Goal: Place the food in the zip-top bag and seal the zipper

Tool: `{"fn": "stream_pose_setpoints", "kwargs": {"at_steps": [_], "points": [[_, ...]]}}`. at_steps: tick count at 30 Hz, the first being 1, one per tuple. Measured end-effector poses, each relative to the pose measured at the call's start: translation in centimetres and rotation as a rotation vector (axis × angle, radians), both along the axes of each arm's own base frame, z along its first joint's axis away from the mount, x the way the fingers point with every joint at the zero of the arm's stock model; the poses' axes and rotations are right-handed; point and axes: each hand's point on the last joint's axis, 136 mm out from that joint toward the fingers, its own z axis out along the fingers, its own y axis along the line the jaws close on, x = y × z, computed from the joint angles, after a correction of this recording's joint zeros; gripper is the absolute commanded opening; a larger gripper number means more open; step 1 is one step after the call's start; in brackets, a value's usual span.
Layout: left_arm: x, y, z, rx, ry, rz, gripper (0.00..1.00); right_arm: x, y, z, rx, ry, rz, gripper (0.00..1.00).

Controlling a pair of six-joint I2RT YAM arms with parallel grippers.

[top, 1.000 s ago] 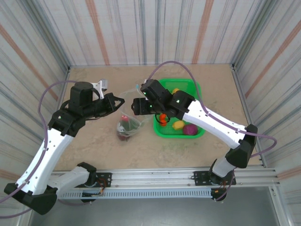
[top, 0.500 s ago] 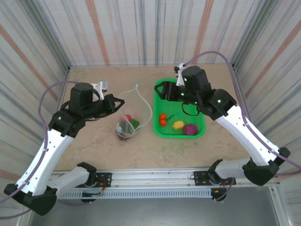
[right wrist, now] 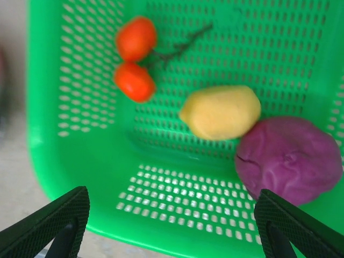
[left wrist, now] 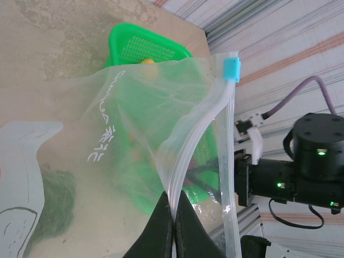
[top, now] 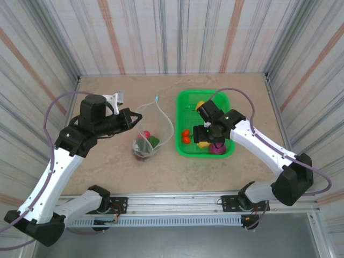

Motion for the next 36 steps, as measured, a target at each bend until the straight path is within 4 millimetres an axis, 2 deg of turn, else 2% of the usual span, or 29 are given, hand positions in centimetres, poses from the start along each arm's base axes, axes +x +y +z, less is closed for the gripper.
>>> {"fn": "stream_pose_setpoints", "kwargs": {"at_steps": [3, 11, 23, 27, 33, 36], "points": [[0.0, -0.1, -0.1, 0.002, 0.0, -0.005, 0.0, -0.1, -0.5, -1.6, -0.06, 0.033, 0.015, 0.84], [0.0, -0.1, -0.4, 0.004, 0.004, -0.01, 0.0, 1.4, -1.0, -5.4, -0.199, 0.07, 0.052, 0.85], [-0.1, -0.1, -0.5, 0.01, 0.002, -0.013, 0.0, 3.3, -1.0, -10.2, -0.286, 0.118, 0.095, 0.85], [-0.1, -0.1, -0.5, 0.009, 0.003, -0.016, 0.0, 3.9, -0.6, -11.9, -0.303, 0.131, 0.105, 0.81], [0.0, -0.2, -0.6, 0.009, 0.005, -0.016, 0.0, 4.6, -0.3, -12.2, -0.298, 0.113, 0.101, 0.68], [0.0, -0.2, -0.6, 0.009, 0.005, -0.016, 0.0, 4.8, -0.3, -12.1, -0.296, 0.103, 0.096, 0.66]]}}
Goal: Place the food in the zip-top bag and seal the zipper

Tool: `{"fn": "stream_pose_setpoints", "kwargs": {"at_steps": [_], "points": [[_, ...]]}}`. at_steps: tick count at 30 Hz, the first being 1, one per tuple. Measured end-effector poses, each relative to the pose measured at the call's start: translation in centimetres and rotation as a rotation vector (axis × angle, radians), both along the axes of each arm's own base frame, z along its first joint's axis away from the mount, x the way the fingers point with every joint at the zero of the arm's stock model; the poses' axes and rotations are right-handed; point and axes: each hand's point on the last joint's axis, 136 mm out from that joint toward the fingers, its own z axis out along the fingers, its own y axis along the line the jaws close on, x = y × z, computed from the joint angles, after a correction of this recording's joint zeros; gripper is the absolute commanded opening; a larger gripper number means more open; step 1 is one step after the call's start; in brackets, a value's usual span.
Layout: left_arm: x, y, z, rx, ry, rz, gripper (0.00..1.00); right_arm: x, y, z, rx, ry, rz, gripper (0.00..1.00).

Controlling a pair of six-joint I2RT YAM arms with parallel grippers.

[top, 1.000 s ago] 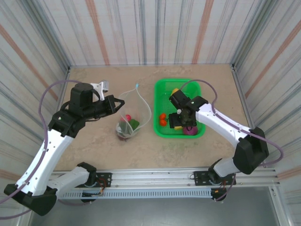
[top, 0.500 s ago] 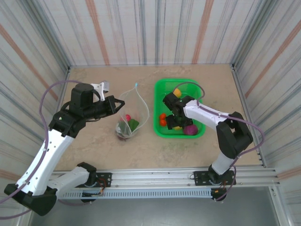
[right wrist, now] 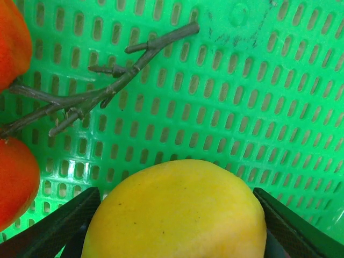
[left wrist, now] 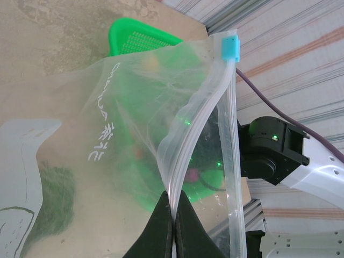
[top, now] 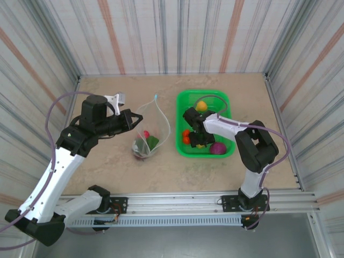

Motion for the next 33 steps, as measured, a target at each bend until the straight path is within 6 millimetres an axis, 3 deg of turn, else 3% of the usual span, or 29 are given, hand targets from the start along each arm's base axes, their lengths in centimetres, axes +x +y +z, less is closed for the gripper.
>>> {"fn": "stream_pose_setpoints", "kwargs": {"at_steps": [5, 10, 13, 19, 24, 27, 30, 33], "points": [[0.0, 0.0, 0.0, 0.0, 0.0, 0.001, 0.0, 0.5, -0.3, 1.6, 0.026, -0.037, -0.017, 0.65], [0.0, 0.0, 0.0, 0.0, 0.0, 0.001, 0.0, 0.9, -0.6, 6.3, 0.091, -0.134, -0.029, 0.65], [0.0, 0.0, 0.0, -0.001, 0.0, 0.002, 0.0, 1.2, -0.4, 10.5, 0.151, -0.216, -0.03, 0.66], [0.0, 0.0, 0.0, -0.006, 0.007, 0.006, 0.0, 0.7, 1.2, 21.6, 0.341, -0.425, 0.013, 0.65], [0.1, 0.0, -0.1, -0.006, 0.014, 0.011, 0.0, -2.1, 6.2, 31.8, 0.547, -0.569, 0.165, 0.65], [0.3, -0.1, -0.3, -0.007, 0.024, 0.015, 0.0, -3.9, 9.1, 35.3, 0.649, -0.59, 0.253, 0.65], [0.4, -0.1, -0.4, -0.007, 0.029, 0.017, 0.0, -5.2, 12.3, 36.1, 0.712, -0.56, 0.319, 0.65], [0.4, -0.1, -0.4, -0.008, 0.03, 0.018, 0.0, -6.1, 15.9, 34.2, 0.727, -0.484, 0.373, 0.65]]}}
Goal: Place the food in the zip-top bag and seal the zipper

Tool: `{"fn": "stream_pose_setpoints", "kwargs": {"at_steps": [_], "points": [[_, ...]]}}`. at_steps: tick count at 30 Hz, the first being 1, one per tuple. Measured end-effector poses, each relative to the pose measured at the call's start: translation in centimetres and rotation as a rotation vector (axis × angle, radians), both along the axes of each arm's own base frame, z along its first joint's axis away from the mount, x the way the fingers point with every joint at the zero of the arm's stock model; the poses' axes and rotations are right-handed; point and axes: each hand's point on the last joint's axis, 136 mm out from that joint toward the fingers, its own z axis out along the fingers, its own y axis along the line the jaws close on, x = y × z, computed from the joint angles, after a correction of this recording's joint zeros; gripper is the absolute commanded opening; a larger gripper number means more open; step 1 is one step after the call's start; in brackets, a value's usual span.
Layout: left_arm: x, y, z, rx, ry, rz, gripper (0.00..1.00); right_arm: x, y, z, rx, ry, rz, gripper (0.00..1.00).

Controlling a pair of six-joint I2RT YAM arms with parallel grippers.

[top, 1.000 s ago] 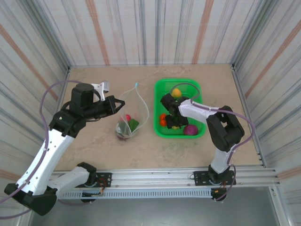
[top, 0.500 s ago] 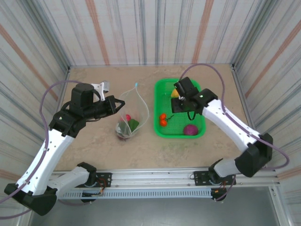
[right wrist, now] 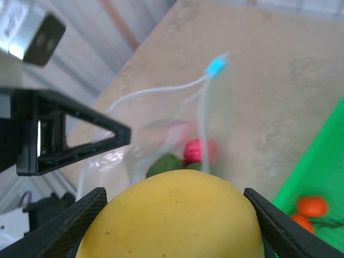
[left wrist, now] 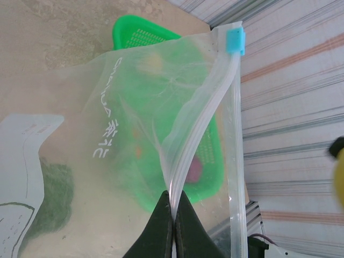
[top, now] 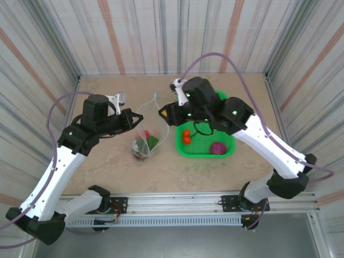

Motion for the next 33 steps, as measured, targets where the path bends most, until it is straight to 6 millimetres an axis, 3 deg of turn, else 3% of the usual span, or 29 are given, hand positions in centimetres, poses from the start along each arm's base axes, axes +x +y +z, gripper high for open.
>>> {"fn": "stream_pose_setpoints", "kwargs": {"at_steps": [4, 8, 18, 22, 27, 33], "points": [[0.0, 0.0, 0.0, -0.001, 0.002, 0.001, 0.0, -0.3, 3.6, -3.8, -0.037, 0.095, 0.043, 0.65], [0.0, 0.0, 0.2, -0.002, -0.001, 0.001, 0.0, 0.3, 5.1, -6.3, -0.065, 0.151, 0.028, 0.65], [0.0, 0.1, 1.3, -0.008, -0.024, 0.008, 0.0, 1.9, 4.6, -9.2, -0.202, 0.145, -0.081, 0.7], [0.0, 0.1, 1.7, -0.012, -0.033, 0.008, 0.0, 2.3, 4.2, -10.4, -0.254, 0.143, -0.106, 0.77], [0.1, 0.2, 1.7, -0.011, -0.034, 0.012, 0.0, 2.4, 3.9, -10.6, -0.268, 0.14, -0.117, 0.81], [0.1, 0.3, 1.7, -0.009, -0.036, 0.017, 0.0, 2.4, 3.9, -10.0, -0.25, 0.131, -0.117, 0.78]]}}
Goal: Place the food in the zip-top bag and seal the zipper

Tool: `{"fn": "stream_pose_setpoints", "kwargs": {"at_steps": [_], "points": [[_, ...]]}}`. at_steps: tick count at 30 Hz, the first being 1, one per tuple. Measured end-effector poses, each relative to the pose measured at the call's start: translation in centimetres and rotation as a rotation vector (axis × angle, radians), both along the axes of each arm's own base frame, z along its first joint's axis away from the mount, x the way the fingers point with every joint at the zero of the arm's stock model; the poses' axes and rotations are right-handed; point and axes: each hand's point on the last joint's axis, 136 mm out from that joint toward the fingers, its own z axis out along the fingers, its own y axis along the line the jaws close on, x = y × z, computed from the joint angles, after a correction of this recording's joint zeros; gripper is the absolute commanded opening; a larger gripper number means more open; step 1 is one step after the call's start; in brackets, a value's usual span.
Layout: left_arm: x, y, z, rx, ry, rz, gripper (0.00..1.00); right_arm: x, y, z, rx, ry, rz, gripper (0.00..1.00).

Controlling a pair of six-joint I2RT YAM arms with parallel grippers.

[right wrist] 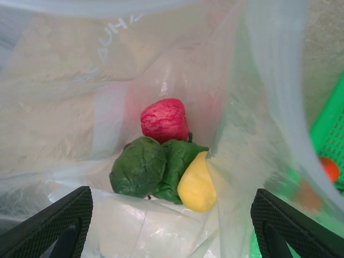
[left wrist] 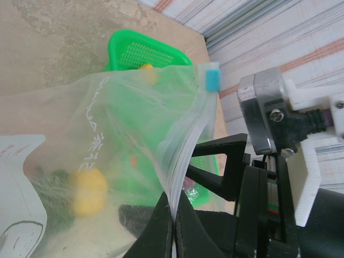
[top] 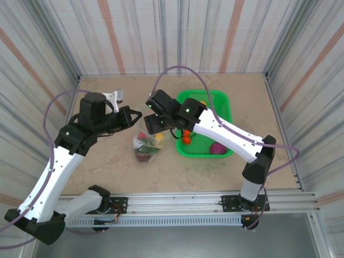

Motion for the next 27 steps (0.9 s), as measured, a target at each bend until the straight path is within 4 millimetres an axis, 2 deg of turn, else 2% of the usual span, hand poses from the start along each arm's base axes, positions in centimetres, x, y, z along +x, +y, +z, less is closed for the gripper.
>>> {"fn": "stream_pose_setpoints", "kwargs": {"at_steps": [5, 9, 12, 15, 17, 19, 24, 27], "points": [[0.0, 0.0, 0.0, 0.0, 0.0, 0.0, 0.0, -0.5, -0.3, 2.5, 0.063, -0.032, 0.014, 0.76], [0.0, 0.0, -0.3, 0.003, 0.006, 0.0, 0.0, -1.2, -1.1, 6.2, 0.16, -0.082, 0.031, 0.75], [0.0, 0.0, -0.9, 0.008, 0.017, 0.0, 0.0, -1.7, -2.7, 8.9, 0.225, -0.129, 0.02, 0.75], [-0.1, 0.1, -1.0, 0.009, 0.019, 0.0, 0.0, -0.9, -5.7, 9.7, 0.25, -0.158, -0.037, 0.74], [-0.2, 0.1, -0.9, 0.008, 0.016, 0.0, 0.0, 0.6, -8.5, 8.9, 0.23, -0.164, -0.114, 0.75], [-0.3, 0.2, -0.7, 0.006, 0.01, 0.0, 0.0, 2.6, -11.6, 6.8, 0.19, -0.15, -0.206, 0.76], [-0.3, 0.2, -0.7, 0.007, 0.007, -0.001, 0.0, 6.9, -18.2, -1.5, 0.054, -0.025, -0.41, 0.79], [-0.2, 0.1, -0.9, 0.01, 0.013, -0.002, 0.0, 9.3, -20.3, -5.8, -0.022, 0.046, -0.485, 0.83]]}}
